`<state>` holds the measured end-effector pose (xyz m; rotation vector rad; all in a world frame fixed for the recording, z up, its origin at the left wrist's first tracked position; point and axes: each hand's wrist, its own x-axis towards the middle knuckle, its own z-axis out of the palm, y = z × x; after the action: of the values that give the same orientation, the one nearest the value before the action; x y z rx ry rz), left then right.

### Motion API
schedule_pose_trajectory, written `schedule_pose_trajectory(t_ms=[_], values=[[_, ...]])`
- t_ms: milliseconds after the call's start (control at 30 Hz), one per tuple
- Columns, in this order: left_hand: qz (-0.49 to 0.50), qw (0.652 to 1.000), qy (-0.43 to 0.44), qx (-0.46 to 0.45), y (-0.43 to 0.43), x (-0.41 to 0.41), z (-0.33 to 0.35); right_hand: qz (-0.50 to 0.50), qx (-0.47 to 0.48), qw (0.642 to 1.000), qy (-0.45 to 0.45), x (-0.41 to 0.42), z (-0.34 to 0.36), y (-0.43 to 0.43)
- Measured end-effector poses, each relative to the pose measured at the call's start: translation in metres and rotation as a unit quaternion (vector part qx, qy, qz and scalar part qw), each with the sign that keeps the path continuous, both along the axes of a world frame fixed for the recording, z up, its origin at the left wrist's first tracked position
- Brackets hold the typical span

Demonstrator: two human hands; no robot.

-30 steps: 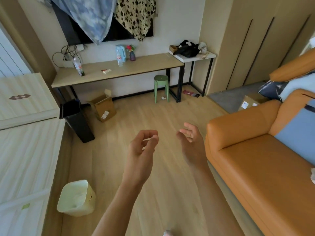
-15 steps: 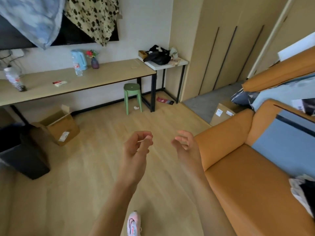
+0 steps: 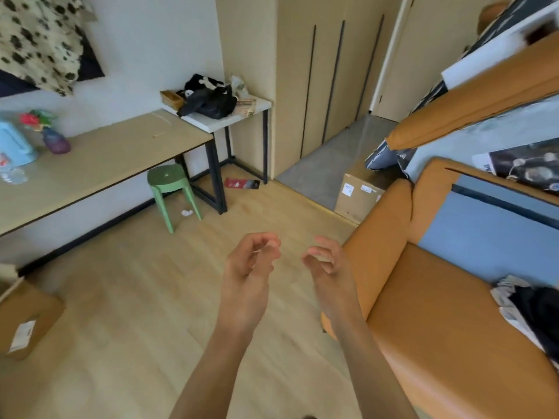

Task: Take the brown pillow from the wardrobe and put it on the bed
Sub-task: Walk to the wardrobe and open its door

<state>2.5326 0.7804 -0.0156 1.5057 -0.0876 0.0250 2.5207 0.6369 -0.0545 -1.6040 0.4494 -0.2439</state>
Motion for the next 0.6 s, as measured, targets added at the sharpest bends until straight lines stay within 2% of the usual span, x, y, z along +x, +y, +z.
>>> schedule_pose_trajectory(t_ms=[233, 367, 600], values=[[-0.032, 0.999, 0.034, 0.020, -0.023, 0.127, -0.025, -0.048, 0.006, 0.999, 0.003, 0.130, -0.022, -0.025], [-0.014, 0.999, 0.021, 0.046, -0.034, 0.218, -0.025, -0.027, 0.026, 0.999, -0.014, 0.240, -0.028, -0.033], [0.041, 0.997, -0.025, 0.063, -0.062, 0.367, 0.004, -0.002, 0.050, 0.998, -0.049, 0.405, 0.003, -0.070]])
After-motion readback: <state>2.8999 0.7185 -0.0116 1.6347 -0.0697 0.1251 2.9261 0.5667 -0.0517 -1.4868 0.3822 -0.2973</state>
